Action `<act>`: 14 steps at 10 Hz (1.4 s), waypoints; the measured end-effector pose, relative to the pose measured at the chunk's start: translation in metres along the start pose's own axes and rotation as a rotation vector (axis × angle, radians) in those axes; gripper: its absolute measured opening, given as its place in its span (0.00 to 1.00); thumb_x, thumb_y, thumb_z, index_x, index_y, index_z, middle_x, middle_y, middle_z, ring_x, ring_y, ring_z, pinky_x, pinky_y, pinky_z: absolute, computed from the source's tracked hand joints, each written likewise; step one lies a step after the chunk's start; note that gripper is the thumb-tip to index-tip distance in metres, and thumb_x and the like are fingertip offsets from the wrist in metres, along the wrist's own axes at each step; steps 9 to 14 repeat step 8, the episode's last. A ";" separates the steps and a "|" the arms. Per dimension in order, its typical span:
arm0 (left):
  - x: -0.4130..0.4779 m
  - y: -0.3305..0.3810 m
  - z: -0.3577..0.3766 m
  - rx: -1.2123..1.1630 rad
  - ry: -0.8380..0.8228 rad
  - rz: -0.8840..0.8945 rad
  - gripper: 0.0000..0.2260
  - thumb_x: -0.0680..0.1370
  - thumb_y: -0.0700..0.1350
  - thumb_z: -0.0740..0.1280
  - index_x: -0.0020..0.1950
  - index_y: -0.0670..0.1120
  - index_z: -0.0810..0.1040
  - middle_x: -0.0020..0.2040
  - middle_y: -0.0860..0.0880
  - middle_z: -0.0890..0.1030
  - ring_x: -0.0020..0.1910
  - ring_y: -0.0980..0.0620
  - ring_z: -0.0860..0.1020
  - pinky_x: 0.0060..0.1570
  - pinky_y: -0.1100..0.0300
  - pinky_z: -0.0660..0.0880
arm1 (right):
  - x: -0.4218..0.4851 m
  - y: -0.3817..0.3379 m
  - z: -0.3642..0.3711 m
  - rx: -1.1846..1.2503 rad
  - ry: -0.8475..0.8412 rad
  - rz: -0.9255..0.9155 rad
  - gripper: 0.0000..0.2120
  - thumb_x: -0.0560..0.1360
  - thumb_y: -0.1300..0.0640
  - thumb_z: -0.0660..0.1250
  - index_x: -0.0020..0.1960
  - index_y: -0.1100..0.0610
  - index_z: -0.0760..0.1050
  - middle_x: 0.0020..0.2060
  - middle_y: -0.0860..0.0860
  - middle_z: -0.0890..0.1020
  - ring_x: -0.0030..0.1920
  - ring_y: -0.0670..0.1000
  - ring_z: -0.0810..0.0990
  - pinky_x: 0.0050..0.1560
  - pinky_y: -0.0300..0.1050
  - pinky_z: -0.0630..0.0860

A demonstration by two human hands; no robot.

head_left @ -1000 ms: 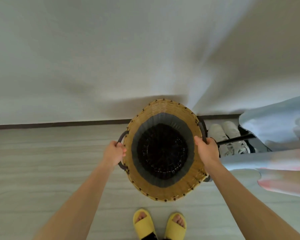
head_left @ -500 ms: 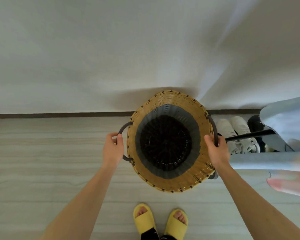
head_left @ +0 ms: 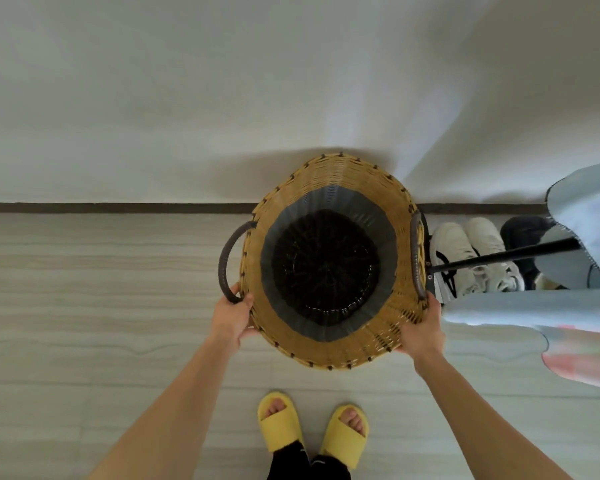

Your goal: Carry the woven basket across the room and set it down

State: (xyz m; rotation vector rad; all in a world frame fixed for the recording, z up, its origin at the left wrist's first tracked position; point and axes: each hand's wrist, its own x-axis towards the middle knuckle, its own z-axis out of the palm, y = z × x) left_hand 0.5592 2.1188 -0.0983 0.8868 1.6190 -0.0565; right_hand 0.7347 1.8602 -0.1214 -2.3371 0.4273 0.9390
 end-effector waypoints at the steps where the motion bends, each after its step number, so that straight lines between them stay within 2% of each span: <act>1: 0.005 0.014 0.002 -0.040 0.005 0.029 0.21 0.81 0.40 0.61 0.74 0.52 0.68 0.52 0.49 0.80 0.48 0.43 0.82 0.36 0.44 0.83 | 0.011 -0.014 0.003 0.063 0.029 -0.039 0.36 0.75 0.62 0.62 0.75 0.35 0.56 0.50 0.54 0.82 0.41 0.61 0.84 0.40 0.59 0.85; 2: 0.013 0.025 0.002 -0.061 0.004 0.030 0.21 0.81 0.39 0.61 0.74 0.52 0.67 0.53 0.49 0.79 0.47 0.44 0.81 0.33 0.46 0.83 | 0.019 -0.028 0.005 0.081 0.059 -0.042 0.34 0.77 0.63 0.60 0.77 0.38 0.57 0.51 0.54 0.81 0.35 0.57 0.79 0.28 0.45 0.74; 3: 0.016 0.025 0.002 -0.058 -0.016 0.044 0.22 0.81 0.40 0.61 0.75 0.52 0.66 0.55 0.49 0.78 0.44 0.46 0.82 0.35 0.45 0.83 | 0.022 -0.030 0.007 0.070 0.072 -0.064 0.33 0.78 0.60 0.61 0.77 0.37 0.56 0.54 0.56 0.81 0.40 0.59 0.79 0.34 0.49 0.75; 4: 0.012 0.018 0.002 -0.021 -0.023 0.075 0.23 0.81 0.40 0.62 0.76 0.52 0.64 0.58 0.48 0.78 0.48 0.44 0.82 0.45 0.41 0.82 | 0.017 -0.027 0.008 0.013 0.058 -0.070 0.35 0.78 0.59 0.62 0.78 0.38 0.53 0.56 0.58 0.81 0.45 0.64 0.81 0.40 0.54 0.79; 5: 0.005 0.014 0.001 -0.004 -0.017 0.109 0.23 0.81 0.41 0.63 0.75 0.52 0.65 0.63 0.45 0.79 0.57 0.41 0.81 0.50 0.39 0.81 | 0.004 -0.030 0.004 -0.115 0.003 -0.097 0.39 0.77 0.62 0.62 0.81 0.45 0.47 0.54 0.60 0.80 0.48 0.66 0.82 0.44 0.57 0.81; 6: -0.009 0.013 -0.002 0.079 0.040 0.198 0.23 0.79 0.41 0.65 0.73 0.55 0.66 0.64 0.46 0.79 0.59 0.42 0.80 0.56 0.41 0.79 | -0.025 -0.052 -0.014 -0.262 -0.026 -0.096 0.38 0.76 0.61 0.64 0.81 0.58 0.48 0.59 0.62 0.79 0.54 0.64 0.78 0.56 0.60 0.77; 7: -0.025 0.018 -0.006 0.272 0.151 0.370 0.21 0.80 0.44 0.64 0.72 0.53 0.67 0.64 0.47 0.78 0.60 0.43 0.79 0.59 0.49 0.76 | -0.064 -0.088 -0.040 -0.235 -0.028 -0.220 0.38 0.77 0.56 0.67 0.81 0.59 0.53 0.75 0.61 0.68 0.72 0.63 0.69 0.69 0.61 0.69; 8: -0.042 0.026 -0.010 0.395 0.233 0.543 0.23 0.80 0.40 0.60 0.75 0.48 0.61 0.68 0.44 0.75 0.60 0.43 0.77 0.55 0.51 0.74 | -0.142 -0.149 -0.096 0.089 0.031 -0.564 0.26 0.79 0.51 0.68 0.75 0.51 0.68 0.71 0.48 0.76 0.70 0.48 0.74 0.69 0.50 0.70; 14: -0.042 0.026 -0.010 0.395 0.233 0.543 0.23 0.80 0.40 0.60 0.75 0.48 0.61 0.68 0.44 0.75 0.60 0.43 0.77 0.55 0.51 0.74 | -0.142 -0.149 -0.096 0.089 0.031 -0.564 0.26 0.79 0.51 0.68 0.75 0.51 0.68 0.71 0.48 0.76 0.70 0.48 0.74 0.69 0.50 0.70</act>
